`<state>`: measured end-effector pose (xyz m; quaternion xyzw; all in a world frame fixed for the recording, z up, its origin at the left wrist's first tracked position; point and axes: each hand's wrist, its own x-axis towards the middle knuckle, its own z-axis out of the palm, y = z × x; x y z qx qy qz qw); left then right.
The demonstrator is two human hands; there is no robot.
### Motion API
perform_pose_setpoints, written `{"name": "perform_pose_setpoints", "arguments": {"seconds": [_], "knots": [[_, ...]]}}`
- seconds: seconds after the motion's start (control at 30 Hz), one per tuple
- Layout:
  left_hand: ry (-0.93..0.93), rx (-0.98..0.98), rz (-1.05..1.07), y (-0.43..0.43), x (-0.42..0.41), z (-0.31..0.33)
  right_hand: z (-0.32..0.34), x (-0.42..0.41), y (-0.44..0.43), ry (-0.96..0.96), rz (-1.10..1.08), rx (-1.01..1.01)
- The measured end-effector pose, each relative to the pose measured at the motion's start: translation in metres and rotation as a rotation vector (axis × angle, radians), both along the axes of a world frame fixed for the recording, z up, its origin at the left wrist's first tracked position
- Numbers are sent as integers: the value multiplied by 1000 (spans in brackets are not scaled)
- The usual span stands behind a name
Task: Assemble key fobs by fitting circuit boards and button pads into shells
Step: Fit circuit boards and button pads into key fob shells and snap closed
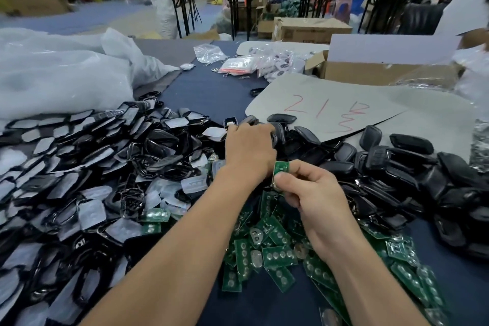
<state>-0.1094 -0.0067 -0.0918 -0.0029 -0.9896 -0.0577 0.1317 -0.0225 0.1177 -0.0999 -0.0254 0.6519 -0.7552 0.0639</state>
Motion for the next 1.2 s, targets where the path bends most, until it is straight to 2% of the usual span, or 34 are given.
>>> {"name": "perform_pose_setpoints", "arguments": {"seconds": [0.07,0.13,0.3,0.37,0.43,0.53,0.7,0.93,1.07,1.13,1.2], "knots": [[63,31,13,1,0,1,0,-1,2,-49,19,-39],[88,228,-8,-2,8,5,-1,-2,5,-94,-4,-90],[-194,1327,-191,-24,54,21,3,1,9,-49,-14,-54],[-366,1610,-276,-40,76,21,5,2,7,-24,-41,-24],[-479,1747,-334,-53,98,14,5,3,5,-26,-71,-23],[-507,1797,-333,-61,112,5,6,4,4,-52,-103,-66],[-397,1759,-231,-46,109,-3,7,5,6,-127,-113,-245],[-442,1811,-243,-45,109,-6,8,8,8,-176,7,-345],[-424,1799,-271,-49,110,-4,11,9,8,-269,64,-489],[-422,1800,-256,-49,109,-4,12,9,7,-287,32,-468],[-437,1802,-259,-49,108,-3,11,8,6,-255,-39,-355]]}}
